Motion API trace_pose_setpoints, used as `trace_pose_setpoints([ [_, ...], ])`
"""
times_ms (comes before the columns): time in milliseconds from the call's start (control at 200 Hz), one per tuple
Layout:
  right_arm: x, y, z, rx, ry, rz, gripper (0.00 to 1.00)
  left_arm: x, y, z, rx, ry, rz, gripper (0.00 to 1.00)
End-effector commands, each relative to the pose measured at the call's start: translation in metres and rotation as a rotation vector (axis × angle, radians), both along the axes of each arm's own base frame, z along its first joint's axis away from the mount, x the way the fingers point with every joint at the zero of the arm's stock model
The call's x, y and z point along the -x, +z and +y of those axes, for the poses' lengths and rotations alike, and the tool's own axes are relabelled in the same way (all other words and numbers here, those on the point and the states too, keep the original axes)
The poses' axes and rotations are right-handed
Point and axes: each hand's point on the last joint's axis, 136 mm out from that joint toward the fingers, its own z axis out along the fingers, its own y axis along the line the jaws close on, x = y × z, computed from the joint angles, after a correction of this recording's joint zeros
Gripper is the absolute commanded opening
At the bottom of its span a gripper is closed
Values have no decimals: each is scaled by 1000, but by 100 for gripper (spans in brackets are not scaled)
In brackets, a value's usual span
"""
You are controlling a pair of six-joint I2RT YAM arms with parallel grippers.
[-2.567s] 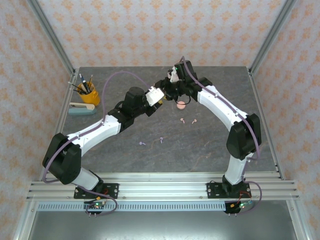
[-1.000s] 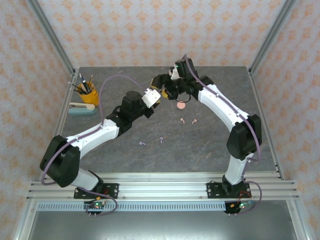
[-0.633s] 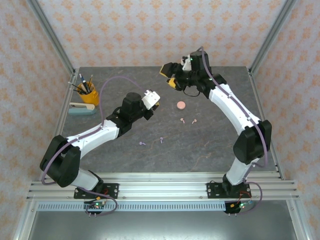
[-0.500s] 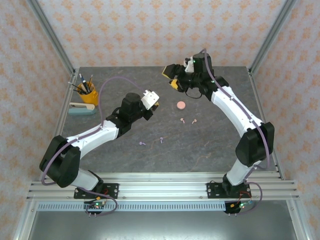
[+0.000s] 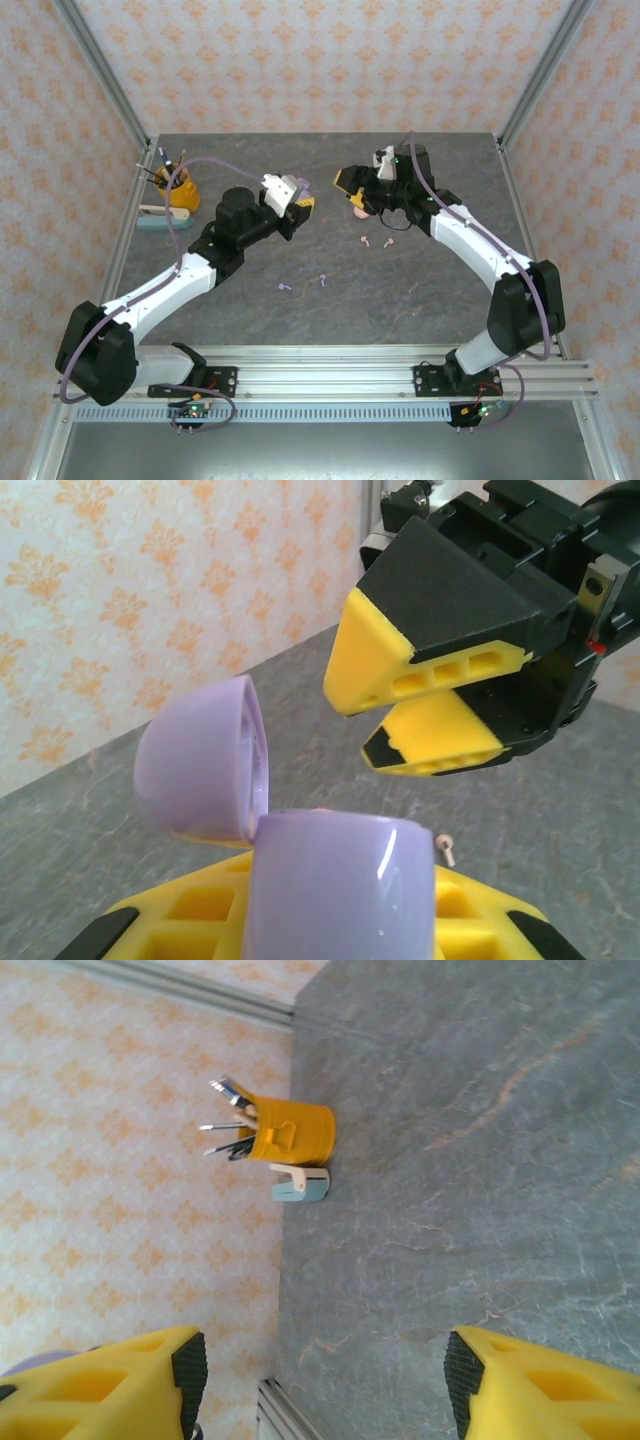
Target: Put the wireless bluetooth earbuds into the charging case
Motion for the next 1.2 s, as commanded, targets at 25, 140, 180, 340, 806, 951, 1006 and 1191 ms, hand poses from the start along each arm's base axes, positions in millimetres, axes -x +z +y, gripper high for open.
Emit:
trace_pose_setpoints([
  [25, 15, 46, 5, -16, 140, -284, 61, 11, 20, -6, 84, -66, -14, 22],
  [140, 29, 53, 2, 50, 208, -377, 55, 14, 26, -10, 111, -101, -2, 22],
  [180, 32, 54, -1, 83, 213, -407, 53, 15, 28, -11, 119, -115, 3, 22],
  [340, 38, 48, -15, 229, 191, -482, 46, 16, 32, -17, 137, -167, 41, 22],
  [806, 46, 48, -7, 449, 242, -610, 38, 20, 38, -29, 168, -315, 175, 22],
  [951, 48, 59, -3, 447, 259, -642, 38, 23, 41, -31, 183, -349, 199, 21],
  [1006, 49, 64, -2, 444, 265, -655, 37, 24, 42, -32, 188, -361, 211, 21],
  [1191, 51, 78, 6, 404, 310, -680, 36, 26, 45, -37, 203, -397, 242, 21],
])
